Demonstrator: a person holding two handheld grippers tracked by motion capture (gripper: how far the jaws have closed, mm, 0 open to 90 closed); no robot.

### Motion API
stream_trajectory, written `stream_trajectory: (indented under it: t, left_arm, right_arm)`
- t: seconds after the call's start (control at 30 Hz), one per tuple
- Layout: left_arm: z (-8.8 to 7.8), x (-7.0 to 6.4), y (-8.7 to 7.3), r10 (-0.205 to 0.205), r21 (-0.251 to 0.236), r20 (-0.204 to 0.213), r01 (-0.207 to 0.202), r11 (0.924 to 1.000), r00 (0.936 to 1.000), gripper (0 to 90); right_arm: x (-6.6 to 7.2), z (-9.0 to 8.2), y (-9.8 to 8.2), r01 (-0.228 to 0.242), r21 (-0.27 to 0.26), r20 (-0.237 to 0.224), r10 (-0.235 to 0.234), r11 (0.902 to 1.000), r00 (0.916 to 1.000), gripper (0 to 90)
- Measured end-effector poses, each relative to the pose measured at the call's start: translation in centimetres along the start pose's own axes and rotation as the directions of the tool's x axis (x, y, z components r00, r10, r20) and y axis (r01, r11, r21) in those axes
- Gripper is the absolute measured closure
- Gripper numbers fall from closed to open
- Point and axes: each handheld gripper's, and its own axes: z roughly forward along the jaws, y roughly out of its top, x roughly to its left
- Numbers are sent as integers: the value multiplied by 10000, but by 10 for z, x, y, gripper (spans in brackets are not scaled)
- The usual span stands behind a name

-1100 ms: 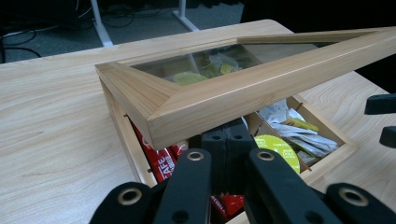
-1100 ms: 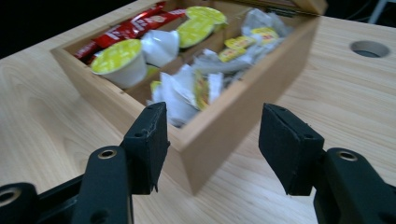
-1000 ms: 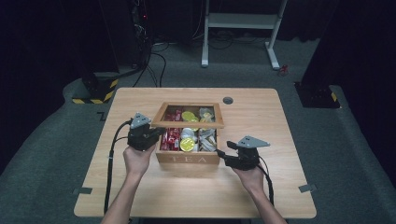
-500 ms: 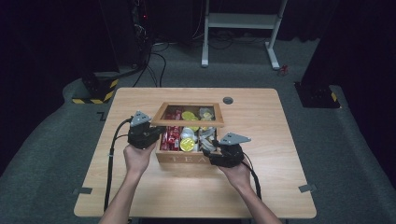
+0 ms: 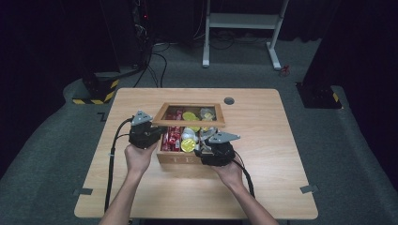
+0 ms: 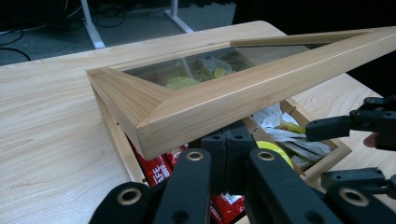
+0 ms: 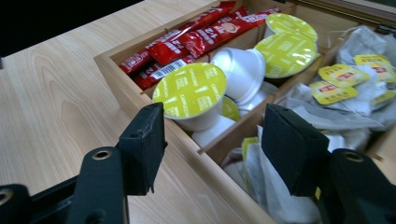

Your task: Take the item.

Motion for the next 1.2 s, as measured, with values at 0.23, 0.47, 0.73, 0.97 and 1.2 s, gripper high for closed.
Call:
stream_trajectory:
  t: [0.23, 0.47, 0.73, 0.97, 1.2]
  left_arm:
    - [0, 1, 1, 49, 6, 0, -49, 10000, 10000, 893]
    - [0, 1, 2, 37, 32, -6, -37, 10000, 10000, 893]
    - [1, 0, 2, 33, 22, -25, -33, 10000, 10000, 893]
    - [0, 0, 1, 59, 30, -26, -59, 10000, 10000, 892]
    - [-1, 0, 2, 64, 16, -20, -64, 10000, 10000, 892]
  right_arm:
    - [7, 11, 8, 227, -3, -156, -228, 9997, 9996, 384]
    - [12, 21, 14, 322, 1, -115, -322, 9995, 9994, 372]
    - [14, 31, 15, 297, 85, 5, -297, 9995, 9996, 352]
    - [16, 42, 16, 347, 189, 123, -349, 9992, 9993, 348]
    - [14, 48, 14, 272, 322, 291, -281, 9991, 9992, 344]
